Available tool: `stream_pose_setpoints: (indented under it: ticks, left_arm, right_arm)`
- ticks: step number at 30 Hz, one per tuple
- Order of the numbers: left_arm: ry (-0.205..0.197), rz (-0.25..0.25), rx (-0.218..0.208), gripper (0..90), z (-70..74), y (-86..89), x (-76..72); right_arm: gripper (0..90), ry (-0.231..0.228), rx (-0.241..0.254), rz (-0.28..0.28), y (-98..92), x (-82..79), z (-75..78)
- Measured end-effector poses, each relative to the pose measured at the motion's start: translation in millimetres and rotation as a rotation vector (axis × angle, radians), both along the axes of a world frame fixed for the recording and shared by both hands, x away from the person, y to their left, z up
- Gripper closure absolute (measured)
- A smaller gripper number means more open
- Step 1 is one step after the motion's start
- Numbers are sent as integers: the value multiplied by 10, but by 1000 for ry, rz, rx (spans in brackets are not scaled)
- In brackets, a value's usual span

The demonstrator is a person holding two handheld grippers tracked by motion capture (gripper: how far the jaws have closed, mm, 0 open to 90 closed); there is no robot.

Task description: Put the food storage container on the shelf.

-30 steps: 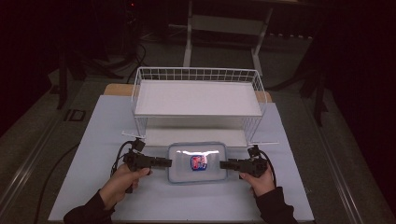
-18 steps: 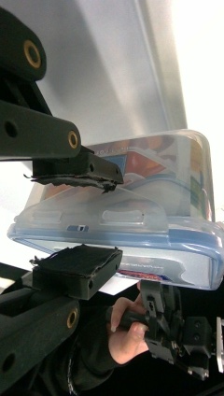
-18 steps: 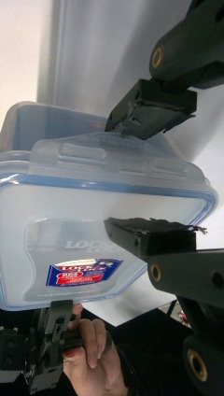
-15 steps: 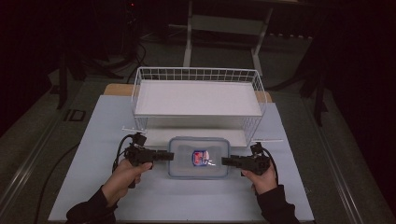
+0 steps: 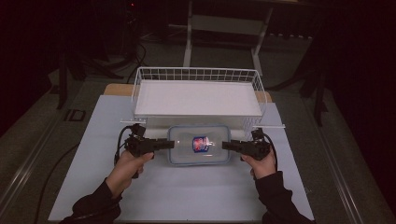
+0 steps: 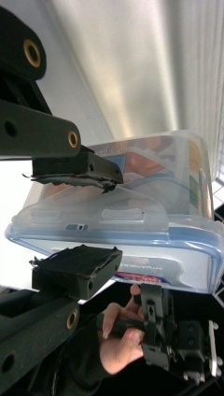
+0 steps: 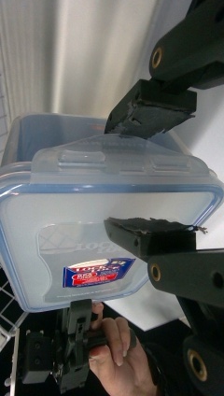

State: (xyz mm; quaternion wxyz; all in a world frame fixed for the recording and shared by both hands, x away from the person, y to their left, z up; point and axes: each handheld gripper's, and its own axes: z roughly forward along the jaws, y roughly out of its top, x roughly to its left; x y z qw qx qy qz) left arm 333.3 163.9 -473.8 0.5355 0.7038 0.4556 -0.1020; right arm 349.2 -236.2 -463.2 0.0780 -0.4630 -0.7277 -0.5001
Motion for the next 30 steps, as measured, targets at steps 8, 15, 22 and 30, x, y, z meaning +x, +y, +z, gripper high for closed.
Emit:
stream_pose_setpoints:
  ticks: [8, 15, 22, 30]
  left_arm:
    - [9, 22, -1, 567, -171, -7, 113]
    - [-15, 86, 15, 548, -251, -28, 130]
    - [-9, 124, 9, 534, -389, -45, 135]
    - [-61, 188, -15, 518, -442, -95, 137]
  right_arm:
    - [486, 10, -11, -17, 20, 120, -127]
    - [485, 5, -16, -26, 70, 175, -243]
    - [484, 6, -39, -34, 106, 217, -331]
    - [482, 20, -19, -56, 91, 265, -384]
